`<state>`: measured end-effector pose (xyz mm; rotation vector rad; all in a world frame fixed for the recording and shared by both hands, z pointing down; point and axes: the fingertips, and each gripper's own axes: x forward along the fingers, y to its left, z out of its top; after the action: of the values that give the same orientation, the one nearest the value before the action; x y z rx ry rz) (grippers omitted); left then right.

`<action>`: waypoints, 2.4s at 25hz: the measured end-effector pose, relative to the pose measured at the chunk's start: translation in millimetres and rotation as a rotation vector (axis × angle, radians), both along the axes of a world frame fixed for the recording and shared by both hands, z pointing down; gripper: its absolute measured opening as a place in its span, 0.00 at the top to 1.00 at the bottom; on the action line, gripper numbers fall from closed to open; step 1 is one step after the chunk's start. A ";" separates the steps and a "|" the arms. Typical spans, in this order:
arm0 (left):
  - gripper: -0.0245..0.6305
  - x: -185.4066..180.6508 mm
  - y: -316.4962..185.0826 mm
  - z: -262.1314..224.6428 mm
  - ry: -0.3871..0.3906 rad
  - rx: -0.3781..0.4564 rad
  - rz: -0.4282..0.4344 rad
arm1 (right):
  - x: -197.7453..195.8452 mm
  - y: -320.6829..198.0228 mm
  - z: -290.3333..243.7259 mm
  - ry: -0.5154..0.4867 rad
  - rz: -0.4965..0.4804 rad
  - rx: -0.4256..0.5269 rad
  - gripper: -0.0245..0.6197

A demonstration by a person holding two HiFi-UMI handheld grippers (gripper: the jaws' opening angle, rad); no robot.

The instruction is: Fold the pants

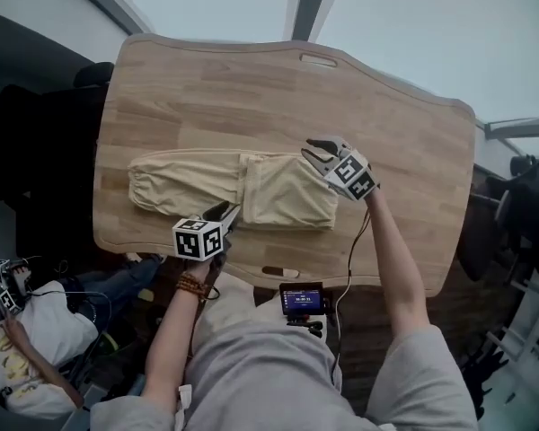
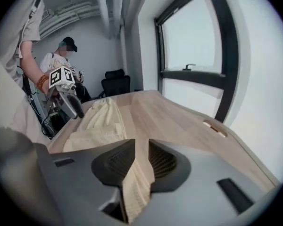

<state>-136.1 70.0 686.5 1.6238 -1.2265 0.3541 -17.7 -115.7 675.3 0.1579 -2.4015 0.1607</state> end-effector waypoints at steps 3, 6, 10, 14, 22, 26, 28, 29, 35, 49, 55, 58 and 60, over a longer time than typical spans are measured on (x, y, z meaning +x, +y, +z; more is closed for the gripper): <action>0.77 21.9 -48.8 -5.1 -0.109 0.108 0.188 | 24.5 42.8 3.0 -0.004 -0.018 0.046 0.84; 0.80 37.4 -85.8 43.2 -0.161 0.054 0.305 | 46.9 98.5 43.7 0.111 -0.123 0.025 0.79; 0.95 19.8 -106.5 72.9 -0.126 -0.040 0.241 | 69.4 120.6 73.5 0.187 -0.096 0.036 0.67; 0.93 2.0 -104.1 33.5 -0.131 0.082 0.146 | 59.2 116.6 44.6 0.126 -0.002 0.084 0.67; 0.74 -106.3 5.4 26.0 -0.280 0.067 -0.034 | 105.3 136.9 42.4 0.194 0.156 0.020 0.69; 0.64 -219.7 53.4 28.7 -0.343 0.039 -0.225 | 115.8 146.7 17.9 0.208 0.300 0.011 0.69; 0.63 -235.7 56.4 25.7 -0.342 0.045 -0.250 | 123.7 157.2 16.8 0.230 0.340 0.002 0.69; 0.63 -238.0 55.0 23.6 -0.337 0.052 -0.253 | 126.8 161.5 15.4 0.238 0.358 0.000 0.69; 0.60 -235.9 39.2 9.0 -0.291 0.101 -0.245 | 133.7 180.7 8.4 0.268 0.435 -0.004 0.69; 0.92 -296.2 34.6 -4.8 -0.207 0.165 -0.341 | 145.0 181.2 4.0 0.284 0.476 -0.008 0.73; 0.92 -253.5 3.0 -75.3 -0.248 0.294 -0.259 | 160.5 168.6 1.6 0.204 0.551 -0.030 0.74; 0.92 -198.9 -24.4 -113.6 -0.242 0.350 -0.206 | 164.6 162.1 6.1 0.176 0.559 -0.041 0.74; 0.92 -148.4 -46.1 -133.0 -0.240 0.394 -0.134 | 170.5 157.9 10.1 0.162 0.563 -0.048 0.75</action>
<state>-284.5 23.9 553.4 1.8551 -1.6588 0.2364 152.8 42.2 685.4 0.7924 -2.1337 0.4442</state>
